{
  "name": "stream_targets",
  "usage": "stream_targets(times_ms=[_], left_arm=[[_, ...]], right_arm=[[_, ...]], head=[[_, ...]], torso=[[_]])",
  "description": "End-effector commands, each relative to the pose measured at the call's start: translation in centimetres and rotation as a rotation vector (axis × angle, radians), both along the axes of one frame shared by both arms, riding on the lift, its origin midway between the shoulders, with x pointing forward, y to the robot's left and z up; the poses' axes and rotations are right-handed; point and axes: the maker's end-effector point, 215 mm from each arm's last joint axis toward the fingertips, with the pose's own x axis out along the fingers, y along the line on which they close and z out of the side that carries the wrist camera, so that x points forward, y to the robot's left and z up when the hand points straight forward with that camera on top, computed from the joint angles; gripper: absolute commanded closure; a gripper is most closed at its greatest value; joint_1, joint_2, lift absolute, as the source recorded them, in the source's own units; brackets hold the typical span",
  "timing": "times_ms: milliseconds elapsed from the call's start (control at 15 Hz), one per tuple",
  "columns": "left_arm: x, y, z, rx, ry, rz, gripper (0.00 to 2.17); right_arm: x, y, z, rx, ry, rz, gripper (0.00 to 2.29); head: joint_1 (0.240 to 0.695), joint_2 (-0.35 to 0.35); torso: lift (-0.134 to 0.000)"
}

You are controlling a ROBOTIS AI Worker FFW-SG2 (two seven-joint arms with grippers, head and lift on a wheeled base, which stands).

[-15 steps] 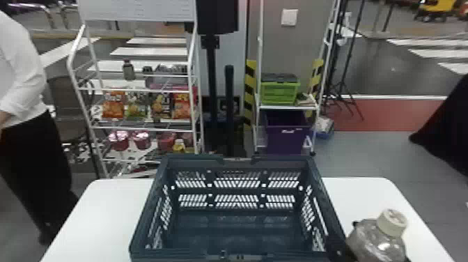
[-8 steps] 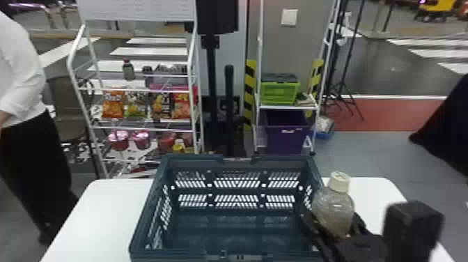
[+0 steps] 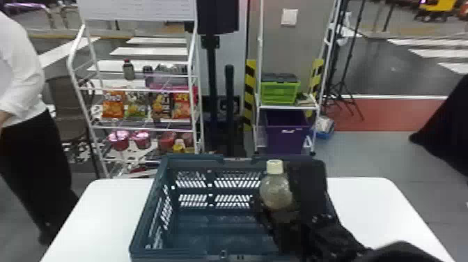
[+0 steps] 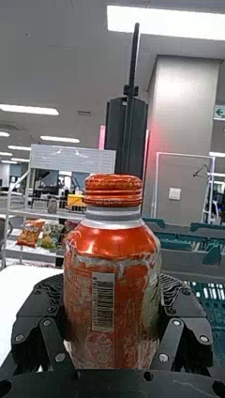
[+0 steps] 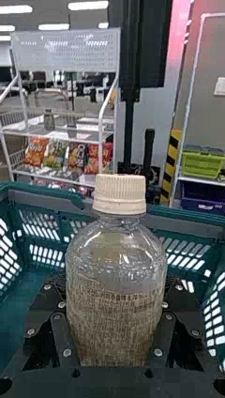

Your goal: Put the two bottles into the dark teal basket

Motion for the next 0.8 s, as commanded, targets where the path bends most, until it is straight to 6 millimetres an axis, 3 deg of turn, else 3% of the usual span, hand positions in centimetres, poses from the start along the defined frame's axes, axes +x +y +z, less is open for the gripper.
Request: stream_targets(times_ms=[0, 200, 467, 733], left_arm=[[0.0, 0.5, -0.2, -0.011, -0.007, 0.012, 2.15], [0.2, 0.7, -0.5, -0.018, -0.005, 0.019, 2.15], [0.6, 1.0, -0.8, -0.025, -0.004, 0.026, 2.15], [0.8, 1.4, -1.0, -0.031, -0.004, 0.037, 2.15]], right_arm=[[1.1, 0.9, -1.9, -0.058, 0.078, 0.025, 2.05], [2.5, 1.3, -3.6, -0.122, 0.141, 0.043, 2.05], [2.7, 1.2, -7.3, -0.200, 0.285, 0.069, 2.04], [3.4, 1.5, -9.2, -0.214, 0.339, 0.087, 2.04]], head=[[0.499, 0.000], [0.499, 0.000], [0.499, 0.000], [0.499, 0.000]], torso=[[0.000], [0.000], [0.000], [0.000]])
